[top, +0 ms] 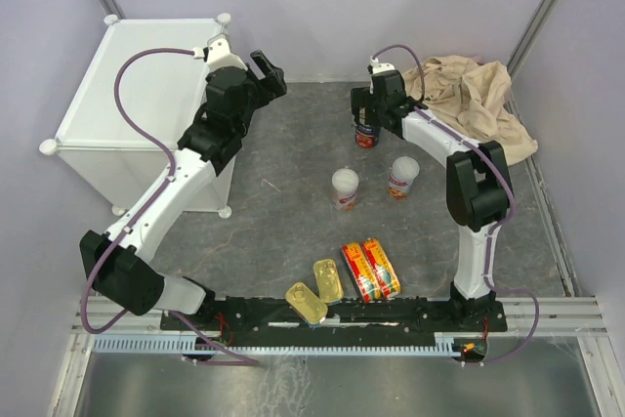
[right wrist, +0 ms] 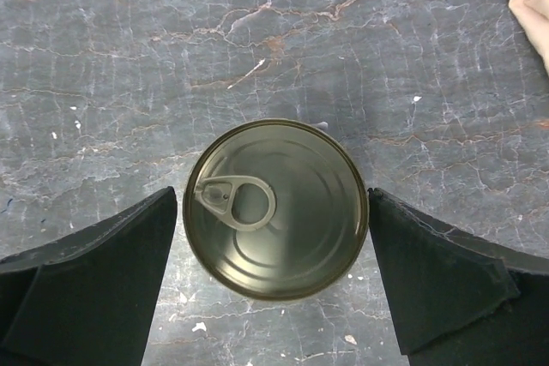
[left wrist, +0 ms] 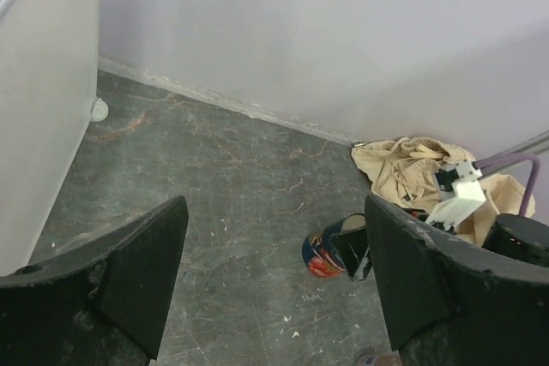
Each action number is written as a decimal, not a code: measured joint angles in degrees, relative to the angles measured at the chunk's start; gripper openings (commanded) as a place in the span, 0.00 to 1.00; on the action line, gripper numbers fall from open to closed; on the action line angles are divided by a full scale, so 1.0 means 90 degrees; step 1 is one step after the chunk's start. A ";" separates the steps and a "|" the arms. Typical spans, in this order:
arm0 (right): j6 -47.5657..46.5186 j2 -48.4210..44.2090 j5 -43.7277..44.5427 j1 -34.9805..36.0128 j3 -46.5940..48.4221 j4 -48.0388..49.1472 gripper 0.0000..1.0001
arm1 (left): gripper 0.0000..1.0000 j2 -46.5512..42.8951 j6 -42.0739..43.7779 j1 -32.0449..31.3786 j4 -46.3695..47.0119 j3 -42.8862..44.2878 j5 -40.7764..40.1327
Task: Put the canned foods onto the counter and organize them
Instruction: Move the canned food to the center of the board.
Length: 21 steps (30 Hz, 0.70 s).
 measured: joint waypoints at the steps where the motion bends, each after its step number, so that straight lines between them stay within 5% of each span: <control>1: 0.0002 0.0068 0.0000 0.0000 0.0039 -0.0024 0.99 | 0.89 0.0000 -0.0002 0.0002 -0.0002 -0.0005 0.0002; 6: 0.0005 0.0389 0.0010 0.0000 0.0216 -0.0090 0.98 | 0.89 0.0000 -0.0002 0.0002 0.0036 -0.0007 0.0002; 12: 0.0010 0.0481 0.0121 -0.0005 0.0240 -0.0041 0.76 | 0.89 0.0000 -0.0002 0.0002 0.0131 -0.0073 -0.0012; 21: 0.0007 0.0345 0.0362 -0.0015 -0.0121 0.0430 0.59 | 0.89 -0.0015 -0.0012 0.0002 0.0170 -0.0289 -0.0073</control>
